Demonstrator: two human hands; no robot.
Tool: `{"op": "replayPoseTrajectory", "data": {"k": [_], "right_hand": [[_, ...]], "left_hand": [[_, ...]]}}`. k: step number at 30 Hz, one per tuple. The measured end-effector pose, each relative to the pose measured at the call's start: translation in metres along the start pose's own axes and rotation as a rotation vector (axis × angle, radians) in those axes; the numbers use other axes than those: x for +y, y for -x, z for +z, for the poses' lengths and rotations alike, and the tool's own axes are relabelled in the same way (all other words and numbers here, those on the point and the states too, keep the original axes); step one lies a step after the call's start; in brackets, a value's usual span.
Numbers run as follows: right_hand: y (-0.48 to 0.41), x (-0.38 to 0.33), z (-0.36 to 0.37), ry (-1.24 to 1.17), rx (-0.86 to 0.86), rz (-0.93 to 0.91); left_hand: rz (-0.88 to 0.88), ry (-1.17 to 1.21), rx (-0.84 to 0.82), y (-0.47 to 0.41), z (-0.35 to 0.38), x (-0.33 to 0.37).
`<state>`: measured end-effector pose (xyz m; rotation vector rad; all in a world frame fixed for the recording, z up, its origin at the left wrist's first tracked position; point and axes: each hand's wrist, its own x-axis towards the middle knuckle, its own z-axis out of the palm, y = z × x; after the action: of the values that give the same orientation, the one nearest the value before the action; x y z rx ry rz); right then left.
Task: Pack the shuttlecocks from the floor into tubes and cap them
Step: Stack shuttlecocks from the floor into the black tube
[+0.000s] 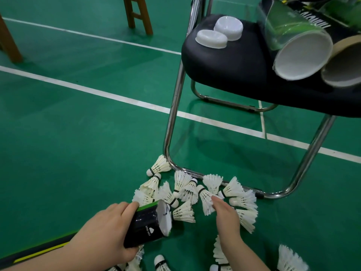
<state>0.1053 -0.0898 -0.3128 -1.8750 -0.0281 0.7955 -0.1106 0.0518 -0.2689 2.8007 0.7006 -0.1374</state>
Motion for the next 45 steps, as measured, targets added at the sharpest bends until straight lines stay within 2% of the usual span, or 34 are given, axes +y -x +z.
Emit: {"op": "replayPoseTrajectory", "data": {"k": [3,5,12,16,20,23,25,29,31,37,40,42,45], "right_hand": [[0.019,-0.009,-0.009,-0.005,0.148,-0.092],[0.031,-0.015,-0.013,-0.019,0.18,-0.167],[0.067,-0.03,-0.012,-0.142,0.05,-0.304],[0.08,-0.031,-0.01,-0.183,-0.028,-0.344],[0.078,-0.025,-0.009,-0.164,-0.027,-0.39],[0.076,-0.022,-0.009,-0.133,-0.035,-0.408],[0.076,-0.02,-0.009,-0.142,-0.05,-0.39],[0.083,-0.024,-0.001,-0.127,-0.265,-0.314],[0.087,-0.028,0.003,-0.096,-0.364,-0.297],[0.092,-0.033,0.014,0.104,-0.536,-0.31],[0.093,-0.032,0.018,0.225,-0.55,-0.335],[0.097,-0.033,0.019,0.293,-0.627,-0.36],[0.101,-0.037,0.018,0.32,-0.759,-0.362]], "left_hand": [[0.009,-0.014,-0.013,0.001,0.003,0.002],[0.005,-0.025,-0.006,0.002,0.002,0.005],[-0.022,0.032,-0.004,0.002,-0.004,0.016],[-0.106,0.081,-0.002,0.004,-0.003,0.021],[-0.098,0.069,0.079,0.004,-0.002,0.022],[-0.065,0.078,0.001,0.005,0.0,0.016],[-0.03,0.066,0.046,0.004,-0.004,0.017],[-0.057,0.097,0.085,0.006,-0.002,0.023],[-0.08,0.051,0.01,0.005,-0.004,0.023],[-0.097,0.04,-0.039,0.002,-0.006,0.018],[-0.11,0.043,0.033,0.003,-0.003,0.016],[-0.043,0.033,0.093,0.006,0.0,0.012],[-0.012,0.06,0.01,0.007,-0.003,0.012]]}}
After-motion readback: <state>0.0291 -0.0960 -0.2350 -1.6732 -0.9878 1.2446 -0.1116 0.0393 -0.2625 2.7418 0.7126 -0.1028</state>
